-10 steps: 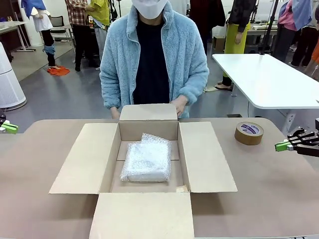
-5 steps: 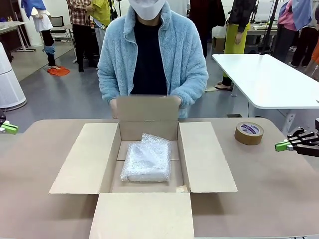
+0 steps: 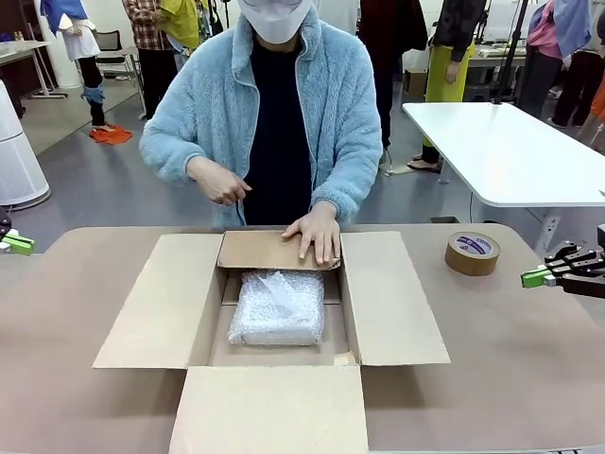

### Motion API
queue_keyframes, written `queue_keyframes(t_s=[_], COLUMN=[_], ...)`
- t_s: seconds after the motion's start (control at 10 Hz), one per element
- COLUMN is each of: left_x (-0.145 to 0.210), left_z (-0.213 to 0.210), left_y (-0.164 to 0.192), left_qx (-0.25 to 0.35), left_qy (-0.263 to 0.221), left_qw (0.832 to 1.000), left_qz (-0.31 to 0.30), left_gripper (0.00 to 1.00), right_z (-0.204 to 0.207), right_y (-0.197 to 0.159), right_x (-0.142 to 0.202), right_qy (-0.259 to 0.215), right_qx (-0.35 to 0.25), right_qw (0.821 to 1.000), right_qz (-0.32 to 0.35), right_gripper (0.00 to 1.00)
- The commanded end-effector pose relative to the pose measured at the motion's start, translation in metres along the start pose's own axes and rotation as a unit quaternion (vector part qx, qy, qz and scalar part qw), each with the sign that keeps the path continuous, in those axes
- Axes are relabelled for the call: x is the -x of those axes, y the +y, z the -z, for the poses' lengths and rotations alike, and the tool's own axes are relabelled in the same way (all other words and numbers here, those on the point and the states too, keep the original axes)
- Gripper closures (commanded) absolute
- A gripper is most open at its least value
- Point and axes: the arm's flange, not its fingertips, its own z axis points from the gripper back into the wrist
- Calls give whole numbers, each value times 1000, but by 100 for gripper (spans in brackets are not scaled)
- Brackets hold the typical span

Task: Wrap the clocks to prevent damage.
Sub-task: Push the right (or left) flap of the Package Box to close it.

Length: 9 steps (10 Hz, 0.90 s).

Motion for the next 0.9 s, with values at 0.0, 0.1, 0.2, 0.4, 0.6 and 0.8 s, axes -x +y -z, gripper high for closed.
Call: queue_keyframes(t_s=[0.0, 0.1, 0.2, 0.4, 0.6, 0.8], left_x=[0, 0, 0, 0, 0, 0], left_z=[-1, -1, -1, -1, -1, -1], left_y=[0, 0, 0, 0, 0, 0], left_qx=[-4, -4, -4, -4, -4, -4], left_qy=[3, 3, 3, 3, 3, 3], left_qw=[1000, 1000, 1000, 1000, 1000, 1000], left_qz=[2, 2, 2, 2, 2, 2], left_gripper=[100, 100, 100, 100, 100, 100], right_z=[0, 0, 0, 0, 0, 0], right_y=[0, 0, 0, 0, 0, 0], right_x=[0, 0, 0, 0, 0, 0], right_qy=[-4, -4, -4, -4, -4, -4], right_qx=[-1, -1, -1, -1, -1, -1], right_qw=[1000, 1000, 1000, 1000, 1000, 1000], right_qz=[0, 0, 0, 0, 0, 0], right_gripper=[99, 99, 99, 99, 99, 99])
